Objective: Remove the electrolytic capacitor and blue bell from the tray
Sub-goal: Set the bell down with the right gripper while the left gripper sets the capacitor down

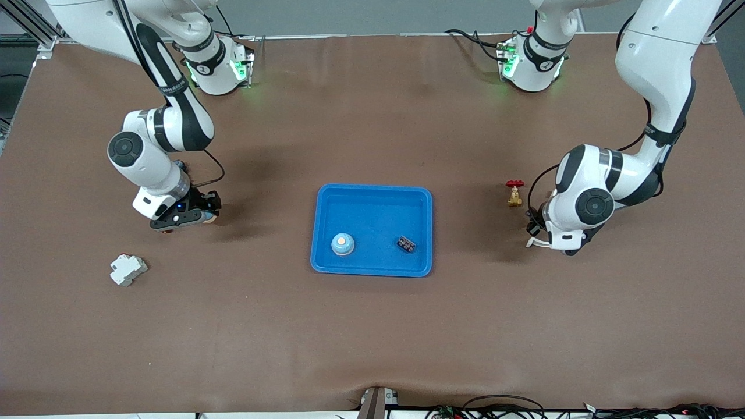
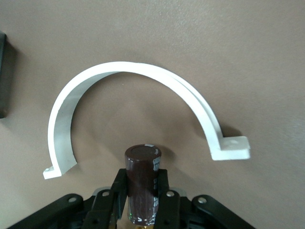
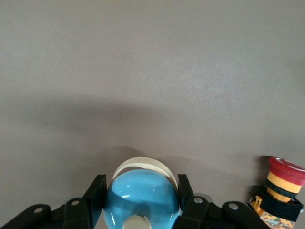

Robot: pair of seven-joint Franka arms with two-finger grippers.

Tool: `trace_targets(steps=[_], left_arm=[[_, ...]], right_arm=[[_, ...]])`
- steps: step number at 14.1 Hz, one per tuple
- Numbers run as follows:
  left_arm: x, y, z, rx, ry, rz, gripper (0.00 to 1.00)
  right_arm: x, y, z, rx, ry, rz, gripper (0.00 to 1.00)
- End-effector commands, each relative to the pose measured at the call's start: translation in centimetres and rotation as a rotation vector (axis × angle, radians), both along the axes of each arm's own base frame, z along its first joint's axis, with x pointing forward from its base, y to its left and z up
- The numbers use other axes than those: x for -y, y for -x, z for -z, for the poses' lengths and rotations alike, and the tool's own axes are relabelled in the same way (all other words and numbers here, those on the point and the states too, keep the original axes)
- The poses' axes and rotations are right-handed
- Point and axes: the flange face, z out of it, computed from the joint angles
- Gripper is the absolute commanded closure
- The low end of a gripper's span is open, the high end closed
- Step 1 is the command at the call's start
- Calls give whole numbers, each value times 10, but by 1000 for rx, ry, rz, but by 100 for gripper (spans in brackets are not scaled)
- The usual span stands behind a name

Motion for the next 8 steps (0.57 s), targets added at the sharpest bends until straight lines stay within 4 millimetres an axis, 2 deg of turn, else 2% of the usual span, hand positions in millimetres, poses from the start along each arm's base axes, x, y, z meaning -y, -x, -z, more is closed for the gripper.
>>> trace_targets(steps=[1,2,3,5,8], left_arm=[[-13,-2,3,7,-21,24,100],[-16,-4,2,10,-21,18,85],[-16,-4,3,10,-20,17,62],[-16,-7,-3,20,-20,16,0],[-9,-15,-23,54,-24,16,0]], right_arm=[[8,6,12,-14,-12,16,100],[8,7,16,-23,-13,19,100],[7,8,20,-30,-18,28,100],[8,11,29,-50,-26,44,100],[5,13,36,-65,-37,60,100]])
